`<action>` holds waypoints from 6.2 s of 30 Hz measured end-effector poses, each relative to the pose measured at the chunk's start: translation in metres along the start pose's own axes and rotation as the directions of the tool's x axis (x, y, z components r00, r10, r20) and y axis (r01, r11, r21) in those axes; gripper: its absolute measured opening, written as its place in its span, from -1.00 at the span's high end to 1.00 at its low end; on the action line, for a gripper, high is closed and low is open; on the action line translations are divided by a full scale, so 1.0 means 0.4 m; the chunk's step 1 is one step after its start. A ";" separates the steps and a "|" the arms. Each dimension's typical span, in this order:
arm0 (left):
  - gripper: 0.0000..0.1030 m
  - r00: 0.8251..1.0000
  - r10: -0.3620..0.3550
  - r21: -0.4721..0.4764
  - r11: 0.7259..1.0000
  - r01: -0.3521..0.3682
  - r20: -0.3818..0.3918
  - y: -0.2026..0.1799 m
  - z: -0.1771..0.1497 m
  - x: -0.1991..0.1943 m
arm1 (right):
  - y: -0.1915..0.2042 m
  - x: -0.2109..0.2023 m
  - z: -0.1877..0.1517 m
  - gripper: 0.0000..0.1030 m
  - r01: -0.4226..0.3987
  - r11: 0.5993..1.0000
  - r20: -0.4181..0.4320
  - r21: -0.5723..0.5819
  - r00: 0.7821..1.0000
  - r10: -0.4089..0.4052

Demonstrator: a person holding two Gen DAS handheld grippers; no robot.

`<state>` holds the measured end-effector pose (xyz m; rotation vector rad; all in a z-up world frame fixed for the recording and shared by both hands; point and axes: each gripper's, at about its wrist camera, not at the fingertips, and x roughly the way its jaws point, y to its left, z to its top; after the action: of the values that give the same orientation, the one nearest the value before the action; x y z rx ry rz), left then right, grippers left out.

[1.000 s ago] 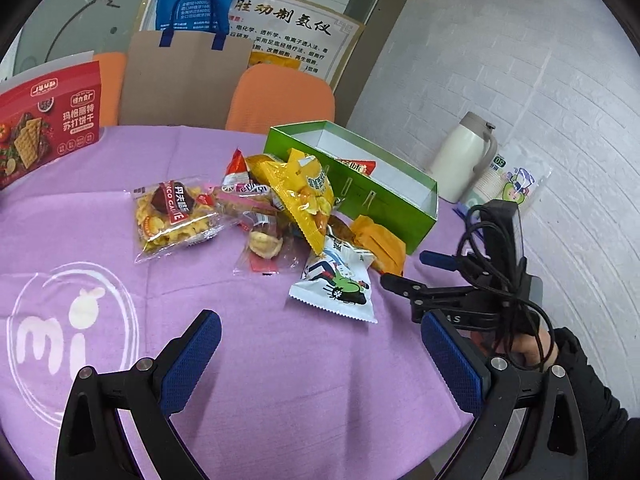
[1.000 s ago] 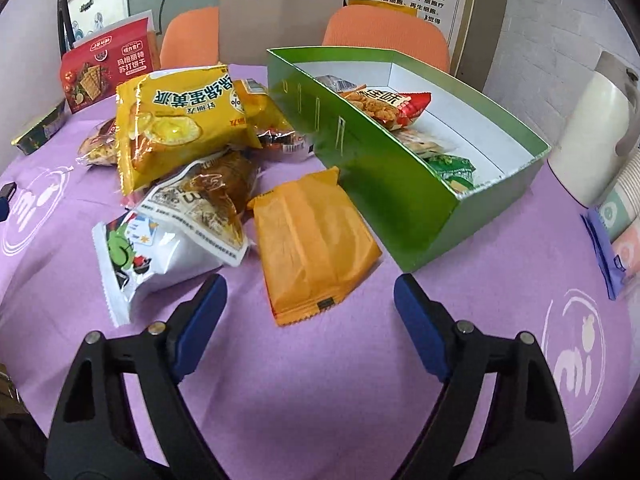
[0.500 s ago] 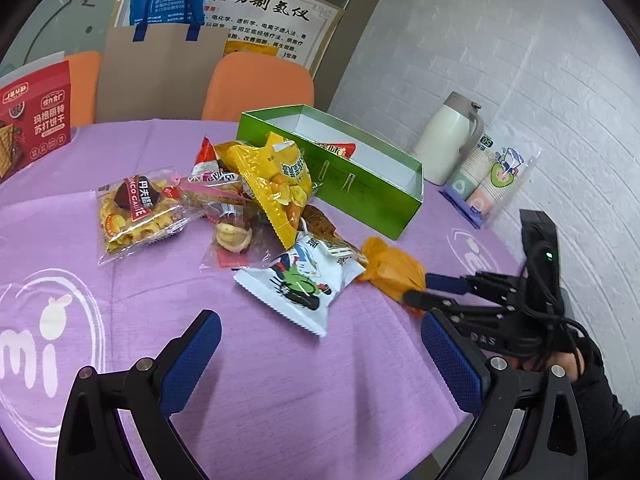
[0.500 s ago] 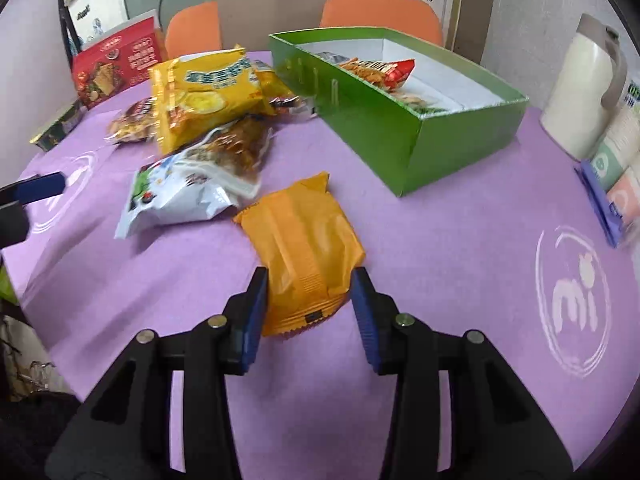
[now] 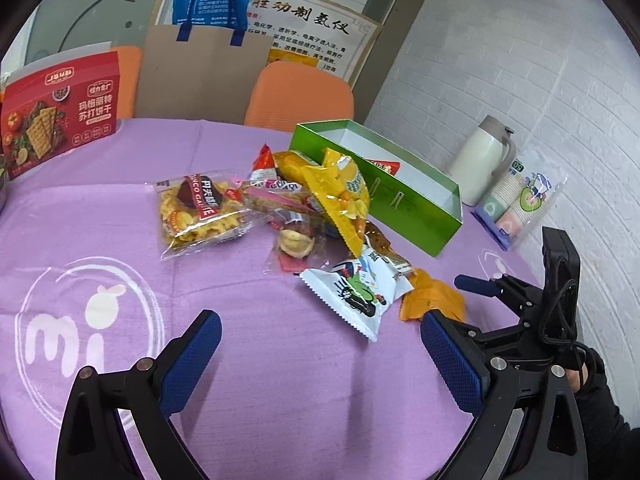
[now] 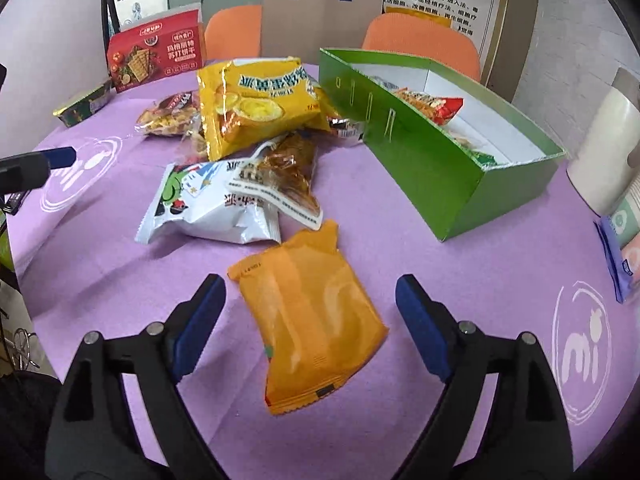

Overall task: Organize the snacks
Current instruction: 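Move the right tool to the orange cake pack and grasp it, then carry the cake pack into the box with the right tool while the left drops a pastry pack, then move the right tool to the clear brown-filled pastry pack, then grasp the pastry pack with the right tool while the left tool grasps the white printed bag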

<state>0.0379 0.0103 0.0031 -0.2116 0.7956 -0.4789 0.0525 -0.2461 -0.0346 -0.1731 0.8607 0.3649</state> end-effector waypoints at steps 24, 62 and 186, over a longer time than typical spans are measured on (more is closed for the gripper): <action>0.01 0.991 0.009 0.067 0.998 0.000 -0.135 0.030 0.144 0.295 | -0.009 -0.023 -0.019 -0.44 -0.057 0.988 -0.046 0.143 0.997 0.065; 0.19 0.990 -0.134 0.153 0.980 0.128 0.032 -0.185 0.335 0.082 | -0.132 -0.158 0.116 0.06 0.022 0.975 0.202 0.223 0.977 -0.068; -0.55 0.965 -0.073 0.280 0.949 0.144 -0.251 -0.142 0.020 0.275 | -0.129 -0.002 -0.038 -0.23 -0.039 0.989 -0.020 0.144 0.999 0.043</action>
<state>0.0910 -0.0929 -0.0410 0.0841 0.9378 -0.7316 0.0607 -0.2985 -0.0436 -0.0259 0.9110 0.3382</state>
